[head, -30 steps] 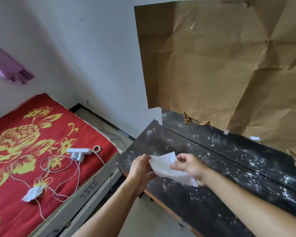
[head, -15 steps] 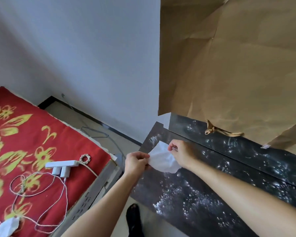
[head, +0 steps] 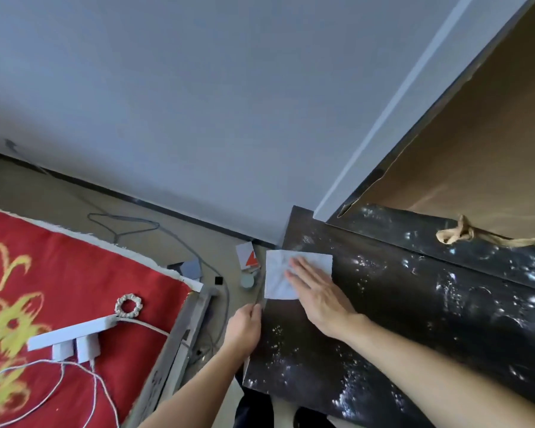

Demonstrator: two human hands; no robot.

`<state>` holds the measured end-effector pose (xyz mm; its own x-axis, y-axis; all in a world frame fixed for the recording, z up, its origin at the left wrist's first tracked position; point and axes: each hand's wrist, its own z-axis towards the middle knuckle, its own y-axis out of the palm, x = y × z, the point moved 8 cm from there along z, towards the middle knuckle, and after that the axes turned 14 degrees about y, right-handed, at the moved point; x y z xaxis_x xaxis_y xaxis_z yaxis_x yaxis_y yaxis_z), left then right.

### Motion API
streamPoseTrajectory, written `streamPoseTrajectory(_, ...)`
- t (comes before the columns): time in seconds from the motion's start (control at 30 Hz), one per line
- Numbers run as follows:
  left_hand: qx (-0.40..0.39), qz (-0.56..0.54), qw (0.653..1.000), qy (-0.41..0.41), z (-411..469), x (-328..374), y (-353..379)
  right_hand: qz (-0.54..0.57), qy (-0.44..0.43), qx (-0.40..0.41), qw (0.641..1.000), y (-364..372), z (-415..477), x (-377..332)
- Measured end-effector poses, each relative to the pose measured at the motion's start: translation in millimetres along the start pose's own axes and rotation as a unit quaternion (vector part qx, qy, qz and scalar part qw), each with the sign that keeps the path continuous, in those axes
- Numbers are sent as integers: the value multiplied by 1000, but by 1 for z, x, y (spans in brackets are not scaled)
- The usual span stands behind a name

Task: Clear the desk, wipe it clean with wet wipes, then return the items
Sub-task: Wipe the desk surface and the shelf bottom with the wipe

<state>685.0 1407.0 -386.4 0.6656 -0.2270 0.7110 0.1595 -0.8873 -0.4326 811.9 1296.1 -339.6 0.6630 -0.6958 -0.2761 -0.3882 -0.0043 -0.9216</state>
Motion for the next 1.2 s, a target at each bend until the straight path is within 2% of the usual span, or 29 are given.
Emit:
streamPoseTrajectory(0.07,-12,3,1000,-3,-4,-12,5,-2,26,8,1000,-1,8,17)
streamPoseTrajectory(0.2,-7,13,1000,14,-1,-23,10,35,149,64,986,-21,69,41)
streamPoseTrajectory(0.27,-7,15,1000,20,1,-25,11,39,136,59,988,-15,69,27)
streamPoseTrajectory(0.43,-10,11,1000,24,1,-23,12,44,5,1,999,9,-22,0)
streamPoseTrajectory(0.47,-8,12,1000,27,1,-23,12,35,-1,9,999,6,-13,8)
streamPoseTrajectory(0.63,0,18,999,35,1,-22,11,34,136,40,989,-21,92,18)
streamPoseTrajectory(0.73,-17,34,999,27,3,-19,10,22,69,9,997,1,52,-9)
streamPoseTrajectory(0.8,-24,31,999,32,8,-8,5,34,41,17,998,0,10,2)
streamPoseTrajectory(0.87,-19,31,998,48,19,10,1,34,111,51,992,-15,-2,54)
streamPoseTrajectory(0.93,-9,30,997,64,34,29,-1,35,234,77,969,-30,4,106)
streamPoseTrajectory(0.97,-5,39,997,73,42,37,-2,37,285,98,953,-32,7,114)
streamPoseTrajectory(1.03,1,64,994,92,58,52,1,46,321,118,939,-25,17,95)
streamPoseTrajectory(1.13,9,113,983,143,71,73,8,66,205,82,973,-12,28,47)
streamPoseTrajectory(1.2,7,156,969,193,74,89,14,66,179,83,978,-20,15,68)
